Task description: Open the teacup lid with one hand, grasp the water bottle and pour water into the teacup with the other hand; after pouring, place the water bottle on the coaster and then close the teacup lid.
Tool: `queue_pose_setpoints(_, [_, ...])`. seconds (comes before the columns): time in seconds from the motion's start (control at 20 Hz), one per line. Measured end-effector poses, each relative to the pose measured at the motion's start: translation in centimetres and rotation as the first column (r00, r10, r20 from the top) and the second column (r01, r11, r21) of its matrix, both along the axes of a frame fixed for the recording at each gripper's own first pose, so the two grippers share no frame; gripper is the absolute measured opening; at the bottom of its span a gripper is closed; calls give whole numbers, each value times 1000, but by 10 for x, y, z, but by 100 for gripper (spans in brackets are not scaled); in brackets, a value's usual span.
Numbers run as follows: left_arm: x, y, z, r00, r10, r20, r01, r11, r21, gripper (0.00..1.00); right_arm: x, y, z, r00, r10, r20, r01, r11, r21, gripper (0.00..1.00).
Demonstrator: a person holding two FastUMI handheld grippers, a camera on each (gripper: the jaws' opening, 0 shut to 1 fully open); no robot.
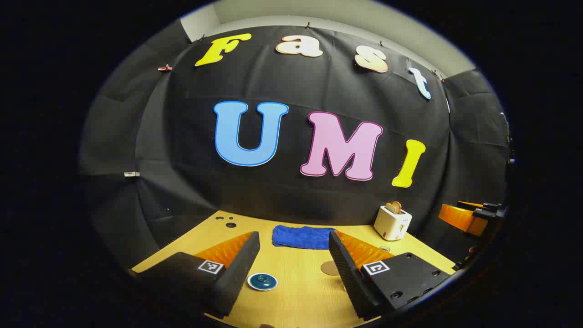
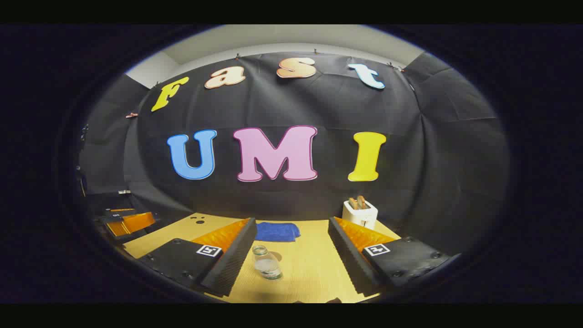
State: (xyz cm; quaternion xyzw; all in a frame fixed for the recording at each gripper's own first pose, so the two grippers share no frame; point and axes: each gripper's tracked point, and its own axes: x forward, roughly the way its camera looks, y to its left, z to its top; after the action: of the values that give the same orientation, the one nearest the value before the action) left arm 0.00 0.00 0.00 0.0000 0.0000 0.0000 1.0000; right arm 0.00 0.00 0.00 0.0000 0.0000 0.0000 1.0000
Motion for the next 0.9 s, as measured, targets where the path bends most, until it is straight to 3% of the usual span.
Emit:
queue_pose_setpoints(0.2, [1,-4,-7,999,-15,-29,14,999,-41,95,2,6,-6,999,36,-6,-36,999,14,97])
queue_pose_setpoints(0.5, [-1,7,-11,999,15,-50,-16,1000,-18,95,8,19,-14,997,81,-17,-81,997,11,98])
queue_pose_setpoints(0.65, [0,26,-11,996,86,-40,-84,995,49,95,9,22,-18,996,85,-23,-86,996,-4,98])
queue_pose_setpoints(0.9, [3,33,-24,996,54,-69,-47,994,98,95,9,30,-33,993,106,-49,-106,994,-12,98])
